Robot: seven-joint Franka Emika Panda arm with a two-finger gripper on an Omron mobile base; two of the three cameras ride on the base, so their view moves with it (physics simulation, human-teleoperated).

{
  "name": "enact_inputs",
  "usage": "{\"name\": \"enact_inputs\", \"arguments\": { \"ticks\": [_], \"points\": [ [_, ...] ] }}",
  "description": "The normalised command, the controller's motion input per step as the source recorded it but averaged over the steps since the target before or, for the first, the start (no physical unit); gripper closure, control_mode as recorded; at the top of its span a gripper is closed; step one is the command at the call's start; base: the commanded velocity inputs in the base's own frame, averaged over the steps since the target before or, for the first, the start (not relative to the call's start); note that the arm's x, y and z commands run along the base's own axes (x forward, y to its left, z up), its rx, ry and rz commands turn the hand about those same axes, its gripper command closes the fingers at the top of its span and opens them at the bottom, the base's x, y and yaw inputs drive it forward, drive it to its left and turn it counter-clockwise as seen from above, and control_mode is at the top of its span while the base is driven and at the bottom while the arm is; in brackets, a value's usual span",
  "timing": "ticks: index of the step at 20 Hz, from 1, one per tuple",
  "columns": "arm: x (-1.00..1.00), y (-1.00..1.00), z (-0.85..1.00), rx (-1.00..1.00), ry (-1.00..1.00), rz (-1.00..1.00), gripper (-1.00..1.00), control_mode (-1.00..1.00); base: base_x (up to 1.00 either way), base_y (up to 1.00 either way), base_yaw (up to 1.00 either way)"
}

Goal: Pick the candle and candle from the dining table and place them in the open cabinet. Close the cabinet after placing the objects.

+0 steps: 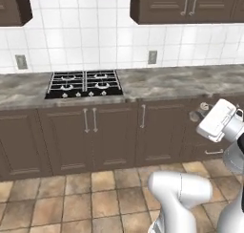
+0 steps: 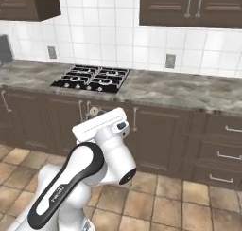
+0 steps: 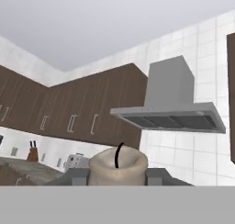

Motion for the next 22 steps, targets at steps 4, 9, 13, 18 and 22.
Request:
{"name": "enact_inputs", "arguments": {
  "ticks": [4, 9, 13, 18, 22],
  "points": [
    [0.0, 0.0, 0.0, 0.0, 0.0, 0.0, 1.0, 1.0, -0.16, 0.0, -0.6],
    [0.0, 0.0, 0.0, 0.0, 0.0, 0.0, 1.0, 1.0, -0.09, 0.02, -0.64],
    [0.0, 0.0, 0.0, 0.0, 0.0, 0.0, 1.0, 1.0, 0.0, 0.14, -0.66],
    [0.0, 0.0, 0.0, 0.0, 0.0, 0.0, 1.0, 1.0, 0.06, 0.14, -0.24],
    [0.0, 0.0, 0.0, 0.0, 0.0, 0.0, 1.0, 1.0, 0.52, -0.01, 0.02]
  ]
}}
